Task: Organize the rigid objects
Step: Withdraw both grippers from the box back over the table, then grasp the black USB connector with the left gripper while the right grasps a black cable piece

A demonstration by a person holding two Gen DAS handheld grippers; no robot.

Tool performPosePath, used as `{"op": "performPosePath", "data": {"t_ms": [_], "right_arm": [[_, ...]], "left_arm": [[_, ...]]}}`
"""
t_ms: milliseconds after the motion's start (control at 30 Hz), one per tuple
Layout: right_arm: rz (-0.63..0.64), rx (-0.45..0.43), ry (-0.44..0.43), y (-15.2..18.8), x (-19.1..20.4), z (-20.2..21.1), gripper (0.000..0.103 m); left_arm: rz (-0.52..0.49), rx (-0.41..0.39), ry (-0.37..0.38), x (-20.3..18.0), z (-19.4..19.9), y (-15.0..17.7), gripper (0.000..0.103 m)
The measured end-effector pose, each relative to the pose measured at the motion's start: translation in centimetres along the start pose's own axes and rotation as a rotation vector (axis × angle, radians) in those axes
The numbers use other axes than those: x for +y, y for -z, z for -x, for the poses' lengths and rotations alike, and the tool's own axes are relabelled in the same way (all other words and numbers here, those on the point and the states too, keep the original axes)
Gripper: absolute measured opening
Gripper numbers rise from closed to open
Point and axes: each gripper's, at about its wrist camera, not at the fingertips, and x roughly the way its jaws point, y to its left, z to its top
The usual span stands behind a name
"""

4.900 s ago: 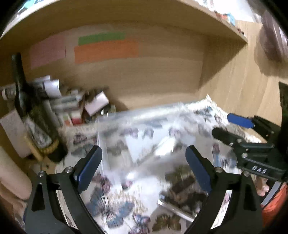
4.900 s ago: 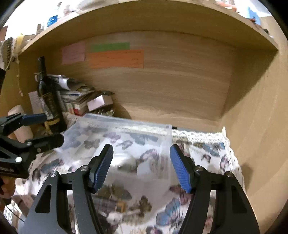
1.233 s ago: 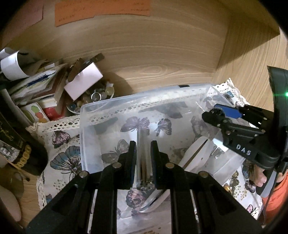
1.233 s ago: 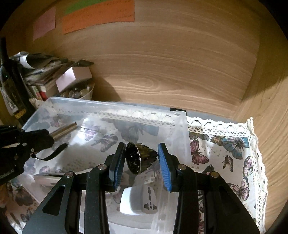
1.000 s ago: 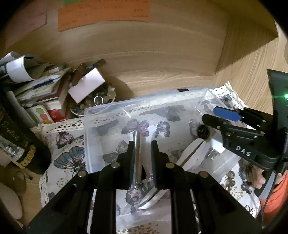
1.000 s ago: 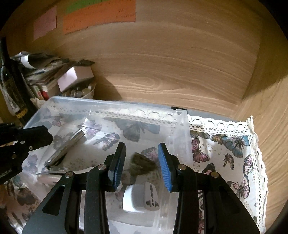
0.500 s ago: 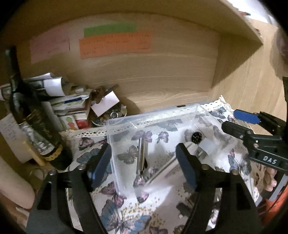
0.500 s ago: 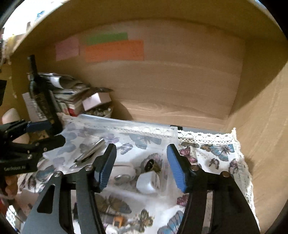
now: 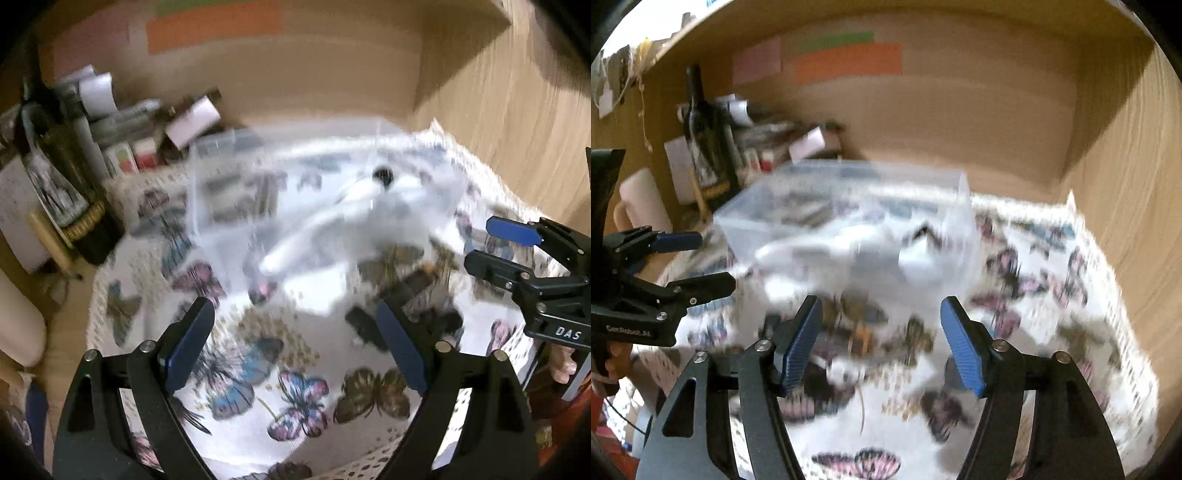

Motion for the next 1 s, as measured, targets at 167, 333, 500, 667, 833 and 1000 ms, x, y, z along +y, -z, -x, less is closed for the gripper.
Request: {"op": "performPosePath", "data": {"t_ms": [167,333,500,667,833,1000], "right_arm": [[-0.024,0.065,-0.012,2.5,-0.1,-0.5,0.063],[-0.035,0.074,-0.021,3.5,0.2,0.1,0.063],[-0.049,0.085,-0.043,4.1,0.6,0.3,0.063],[-0.058,0.094,-0.058,4.4,1.0,0.3,0.063],[-0.062,0.104,-0.082,4.3,1.9,-0.2,0.063],[-0.049,0.112,-0.111,3.8,3.2,-0.9,0.063]], "left_arm": [[-0.021,0.104,0.045,-0.8,-2.2,1.5,0.09],[-0.099,0.137,0.062,-2.6,-3.1,1.6,0.09],[-0.162,0.129,0.077,-3.8,-4.0,0.7,0.09],[-0.175,0.117,0.135,-3.9,-4.3,0.0,0.056],[-0.182,0.1,0.132,-3.7,-3.7,0.2,0.042],[-0.11,0.076,0.105,-1.7,-2.1,1.0,0.042]]}}
